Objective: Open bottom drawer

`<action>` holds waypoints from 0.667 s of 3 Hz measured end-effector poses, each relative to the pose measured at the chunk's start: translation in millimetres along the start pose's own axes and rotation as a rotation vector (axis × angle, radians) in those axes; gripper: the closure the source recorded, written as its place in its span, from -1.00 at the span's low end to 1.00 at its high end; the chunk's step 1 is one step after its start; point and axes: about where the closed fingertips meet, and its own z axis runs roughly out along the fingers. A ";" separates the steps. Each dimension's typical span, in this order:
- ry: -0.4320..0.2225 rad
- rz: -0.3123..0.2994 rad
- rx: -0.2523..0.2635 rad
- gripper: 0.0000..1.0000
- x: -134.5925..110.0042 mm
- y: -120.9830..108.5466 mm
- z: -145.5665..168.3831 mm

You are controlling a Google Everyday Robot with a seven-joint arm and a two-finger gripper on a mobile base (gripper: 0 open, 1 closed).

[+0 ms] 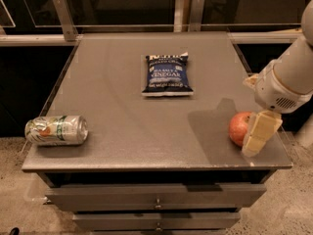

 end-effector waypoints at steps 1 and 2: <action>0.019 0.015 -0.036 -0.61 6.7 8.9 11.9; 0.031 0.031 -0.051 -0.15 11.1 10.9 16.3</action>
Offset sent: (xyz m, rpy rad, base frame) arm -0.0108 -0.0088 -0.0267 -0.0128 0.0860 -0.0413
